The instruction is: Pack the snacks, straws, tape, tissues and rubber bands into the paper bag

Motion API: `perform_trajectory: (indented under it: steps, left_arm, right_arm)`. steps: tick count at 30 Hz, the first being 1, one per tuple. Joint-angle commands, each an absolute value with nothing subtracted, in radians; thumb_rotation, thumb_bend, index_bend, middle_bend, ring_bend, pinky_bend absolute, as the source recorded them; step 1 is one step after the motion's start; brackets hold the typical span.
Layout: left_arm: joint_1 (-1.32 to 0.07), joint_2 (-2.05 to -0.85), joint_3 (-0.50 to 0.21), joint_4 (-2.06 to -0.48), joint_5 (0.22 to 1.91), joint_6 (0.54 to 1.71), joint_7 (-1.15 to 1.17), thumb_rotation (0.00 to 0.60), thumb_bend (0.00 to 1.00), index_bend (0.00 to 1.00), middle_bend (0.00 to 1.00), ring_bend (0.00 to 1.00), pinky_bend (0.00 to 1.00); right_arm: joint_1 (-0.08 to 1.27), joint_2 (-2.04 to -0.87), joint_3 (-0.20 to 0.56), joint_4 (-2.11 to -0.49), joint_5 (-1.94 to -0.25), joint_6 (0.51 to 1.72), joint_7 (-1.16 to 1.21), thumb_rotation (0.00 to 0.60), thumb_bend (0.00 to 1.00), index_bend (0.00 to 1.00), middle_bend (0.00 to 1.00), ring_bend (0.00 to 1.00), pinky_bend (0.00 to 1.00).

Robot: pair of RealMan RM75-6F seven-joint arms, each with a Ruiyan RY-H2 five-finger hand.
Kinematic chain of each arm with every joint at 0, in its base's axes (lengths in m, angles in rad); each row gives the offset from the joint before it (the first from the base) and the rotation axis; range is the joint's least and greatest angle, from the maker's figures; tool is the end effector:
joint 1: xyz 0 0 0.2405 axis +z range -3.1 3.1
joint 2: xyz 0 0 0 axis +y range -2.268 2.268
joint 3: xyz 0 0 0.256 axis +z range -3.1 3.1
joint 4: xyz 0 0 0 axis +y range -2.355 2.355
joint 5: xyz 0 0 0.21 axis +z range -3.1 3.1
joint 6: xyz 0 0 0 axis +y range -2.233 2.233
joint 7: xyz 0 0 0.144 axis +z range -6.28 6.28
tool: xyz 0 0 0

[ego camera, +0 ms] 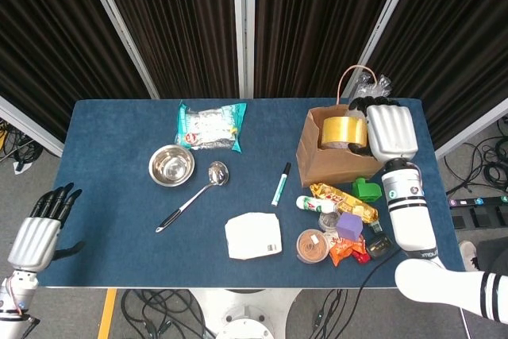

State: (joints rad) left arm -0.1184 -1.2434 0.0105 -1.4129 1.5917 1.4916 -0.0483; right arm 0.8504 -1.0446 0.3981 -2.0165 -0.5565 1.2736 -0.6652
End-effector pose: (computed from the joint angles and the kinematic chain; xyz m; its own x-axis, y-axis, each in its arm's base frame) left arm -0.3244 0.1808 0.1242 0.4307 0.0398 0.9016 0.8974 -0.1251 -0.4231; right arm -0.0884 -0.3656 0.1703 0.4228 0.0112 0.9062 -0.9042 -0.0613 0.4226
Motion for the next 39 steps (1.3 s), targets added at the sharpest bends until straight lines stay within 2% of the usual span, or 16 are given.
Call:
perform_trajectory:
  steps: [1, 12, 21, 27, 31, 36, 39]
  left_arm:
    - [-0.12, -1.244, 0.009, -1.412, 1.592, 1.492, -0.049, 0.6, 0.16, 0.07, 0.05, 0.0, 0.12]
    - [-0.118, -1.243, 0.011, -1.412, 1.593, 1.495, -0.049, 0.6, 0.16, 0.07, 0.05, 0.0, 0.12]
    - [-0.115, -1.243, 0.005, -1.413, 1.588, 1.502, -0.048, 0.6, 0.16, 0.07, 0.05, 0.0, 0.12]
    - [-0.11, -1.243, 0.004, -1.413, 1.585, 1.51, -0.049, 0.6, 0.16, 0.07, 0.05, 0.0, 0.12]
    - [-0.107, -1.241, 0.004, -1.411, 1.581, 1.512, -0.053, 0.6, 0.16, 0.07, 0.05, 0.0, 0.12]
    - [-0.104, -1.243, 0.004, -1.407, 1.579, 1.512, -0.059, 0.6, 0.16, 0.07, 0.05, 0.0, 0.12]
    - [-0.101, -1.246, 0.004, -1.403, 1.574, 1.512, -0.059, 0.6, 0.16, 0.07, 0.05, 0.0, 0.12]
  right_arm:
    - [0.846, -1.055, 0.391, -2.006, -0.593, 1.291, -0.644, 0.6, 0.0, 0.1, 0.15, 0.05, 0.08]
    - [0.818, -1.072, 0.413, -2.004, -0.744, 1.347, -0.532, 0.6, 0.0, 0.07, 0.13, 0.04, 0.06]
    - [0.828, -1.117, 0.452, -2.034, -0.952, 1.354, -0.383, 0.6, 0.0, 0.07, 0.19, 0.09, 0.09]
    - [0.814, -1.13, 0.376, -2.119, -1.121, 1.289, -0.32, 0.6, 0.0, 0.09, 0.22, 0.11, 0.12]
    - [0.802, -1.118, 0.302, -2.174, -1.16, 1.216, -0.322, 0.6, 0.0, 0.09, 0.22, 0.12, 0.12]
    - [0.827, -1.055, 0.203, -2.21, -1.047, 1.032, -0.381, 0.6, 0.0, 0.09, 0.23, 0.12, 0.13]
    - [0.877, -1.042, 0.174, -2.19, -0.954, 0.931, -0.427, 0.6, 0.0, 0.09, 0.22, 0.12, 0.13]
